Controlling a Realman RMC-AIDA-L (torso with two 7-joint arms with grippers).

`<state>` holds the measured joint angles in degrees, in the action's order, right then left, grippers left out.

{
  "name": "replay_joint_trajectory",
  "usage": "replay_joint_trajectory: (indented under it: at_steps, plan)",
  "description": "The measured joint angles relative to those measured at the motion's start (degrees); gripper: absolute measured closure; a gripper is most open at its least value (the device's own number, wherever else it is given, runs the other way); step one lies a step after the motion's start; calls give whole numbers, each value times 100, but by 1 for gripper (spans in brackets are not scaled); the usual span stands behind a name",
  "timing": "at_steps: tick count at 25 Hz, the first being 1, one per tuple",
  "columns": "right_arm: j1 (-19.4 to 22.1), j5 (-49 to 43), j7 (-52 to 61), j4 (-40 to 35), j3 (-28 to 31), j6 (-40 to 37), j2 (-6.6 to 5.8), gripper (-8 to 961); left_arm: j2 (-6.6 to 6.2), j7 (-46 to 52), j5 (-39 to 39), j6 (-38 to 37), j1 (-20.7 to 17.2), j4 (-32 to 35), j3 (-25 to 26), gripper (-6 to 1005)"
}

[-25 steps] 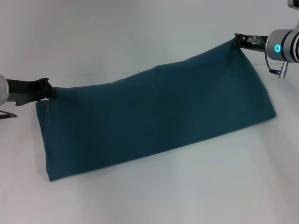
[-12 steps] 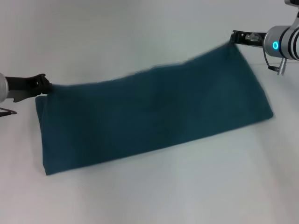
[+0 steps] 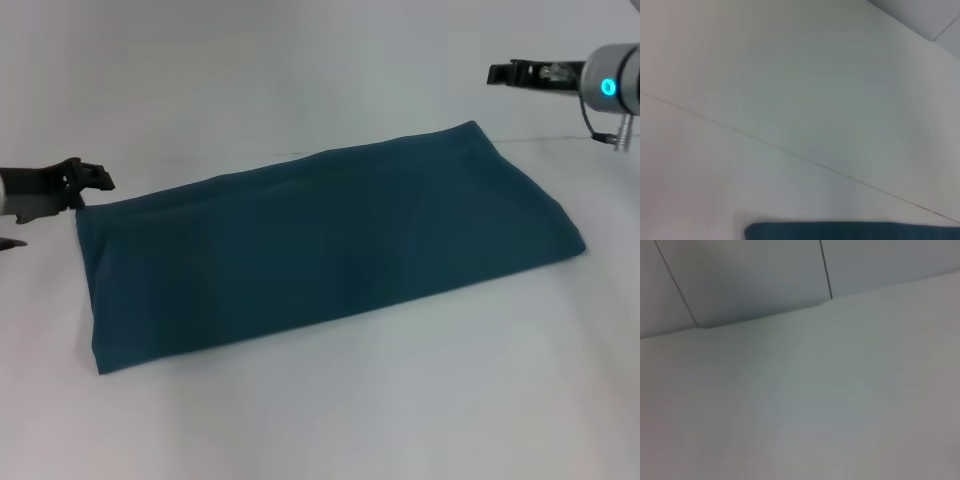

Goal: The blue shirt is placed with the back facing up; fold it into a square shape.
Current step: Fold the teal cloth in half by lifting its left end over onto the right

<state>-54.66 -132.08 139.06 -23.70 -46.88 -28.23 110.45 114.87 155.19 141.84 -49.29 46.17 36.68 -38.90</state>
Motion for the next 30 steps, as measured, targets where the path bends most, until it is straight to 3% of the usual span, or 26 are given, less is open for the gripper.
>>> replay_joint_trajectory:
  at_steps: [4, 6, 11, 14, 20, 24, 30]
  plan:
    - [316, 148, 120, -355, 387, -1145, -99, 443, 0, -45, -200, -250, -170, 121, 202, 478]
    - [614, 435, 86, -764, 564, -1768, -73, 398, 14, -140, -494, -440, -330, 239, 223, 442]
    - [1478, 1466, -70, -1500, 641, -3271, -10, 163, 121, -787, -1961, -1211, -993, 421, 274, 351]
    - [1951, 1915, -280, -1450, 680, -4116, -58, 162, 226, -1197, -2767, -1776, -1405, 415, 442, 330]
    - [2634, 2618, -1046, -1052, 1056, -5332, -11, 162, 368, -1644, -3364, -2868, -1934, 17, 1018, 326]
    - [2896, 2928, -1690, -592, 1421, -6039, 6, 162, 406, -1682, -3396, -3242, -2139, -225, 1306, 327]
    - [3006, 2810, -2050, -479, 1401, -6246, 16, 162, 491, -1528, -3353, -3248, -2431, -474, 1483, 325]
